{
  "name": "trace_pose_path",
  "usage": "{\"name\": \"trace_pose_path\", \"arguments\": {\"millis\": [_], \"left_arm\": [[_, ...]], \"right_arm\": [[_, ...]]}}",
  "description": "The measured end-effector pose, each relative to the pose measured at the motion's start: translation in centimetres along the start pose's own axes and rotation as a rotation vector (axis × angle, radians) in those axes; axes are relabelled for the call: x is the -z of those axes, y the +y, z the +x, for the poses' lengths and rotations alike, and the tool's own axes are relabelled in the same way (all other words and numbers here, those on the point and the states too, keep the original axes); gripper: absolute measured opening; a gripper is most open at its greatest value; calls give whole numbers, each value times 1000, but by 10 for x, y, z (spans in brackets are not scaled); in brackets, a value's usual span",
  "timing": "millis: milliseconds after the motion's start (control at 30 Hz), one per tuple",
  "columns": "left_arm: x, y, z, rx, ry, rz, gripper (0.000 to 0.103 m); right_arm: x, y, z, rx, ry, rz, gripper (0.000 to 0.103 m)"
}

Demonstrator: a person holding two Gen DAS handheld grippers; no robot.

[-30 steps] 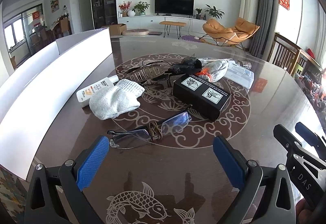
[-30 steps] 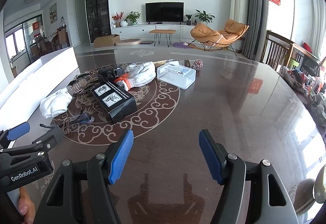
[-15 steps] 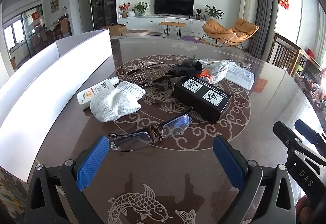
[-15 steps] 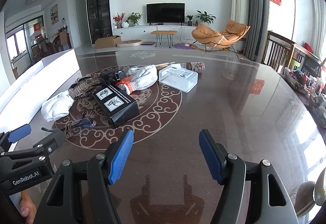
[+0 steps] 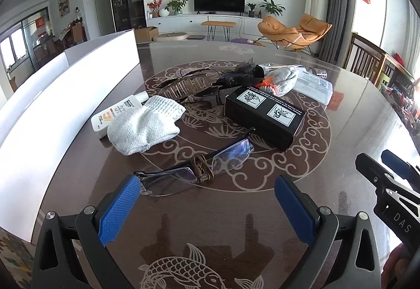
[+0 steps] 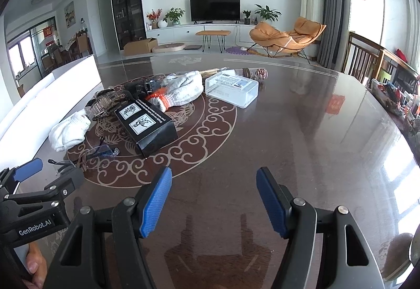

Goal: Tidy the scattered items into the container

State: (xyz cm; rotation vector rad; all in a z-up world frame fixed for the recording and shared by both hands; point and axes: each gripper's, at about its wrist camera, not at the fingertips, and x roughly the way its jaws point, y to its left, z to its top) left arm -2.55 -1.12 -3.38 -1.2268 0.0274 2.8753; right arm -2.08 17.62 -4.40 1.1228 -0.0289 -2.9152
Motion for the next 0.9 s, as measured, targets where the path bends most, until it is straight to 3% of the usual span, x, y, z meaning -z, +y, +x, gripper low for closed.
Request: {"name": "trace_pose_path", "arguments": {"millis": [100,267,533,700,900], "left_arm": [[0,-3,11,4,22,40,103],[-4,-5,37,-11,84,73,103],[-34,3,82,37,168,49,103],[-58,4,105,61,155,67,103],[-60,6,107,77,146,81,103]], "right_arm": [[4,0,10,-30,31,-12,68],[14,7,43,-84,168,-71,70],[-20,20,89,-87,175,-137,71],[-37,18,109,-82,183,-127,76],[-38,19,110,-80,183,-129,76]]}}
